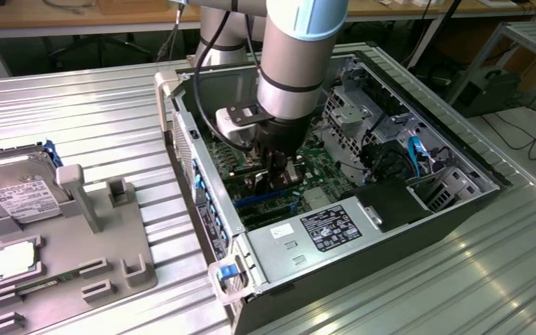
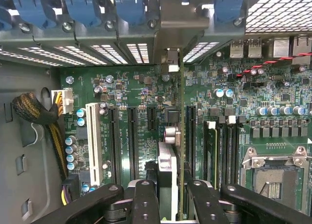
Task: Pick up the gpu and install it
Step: 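Insert the gpu into the slot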
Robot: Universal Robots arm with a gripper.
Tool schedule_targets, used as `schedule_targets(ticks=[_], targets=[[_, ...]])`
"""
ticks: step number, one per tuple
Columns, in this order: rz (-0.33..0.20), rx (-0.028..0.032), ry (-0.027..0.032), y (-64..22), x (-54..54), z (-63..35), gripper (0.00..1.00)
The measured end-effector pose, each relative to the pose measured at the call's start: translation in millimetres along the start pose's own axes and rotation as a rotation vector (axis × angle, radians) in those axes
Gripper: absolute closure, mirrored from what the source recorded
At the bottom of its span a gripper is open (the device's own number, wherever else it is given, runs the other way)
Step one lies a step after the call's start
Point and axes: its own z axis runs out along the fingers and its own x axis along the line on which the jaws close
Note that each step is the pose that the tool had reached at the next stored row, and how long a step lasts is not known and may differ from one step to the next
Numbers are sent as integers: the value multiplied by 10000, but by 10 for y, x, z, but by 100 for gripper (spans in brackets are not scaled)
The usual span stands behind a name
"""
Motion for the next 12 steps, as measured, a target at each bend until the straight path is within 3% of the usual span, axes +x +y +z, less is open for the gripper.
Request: schedule_targets(ticks=[12], targets=[[1, -3, -27, 4, 0, 38, 72]])
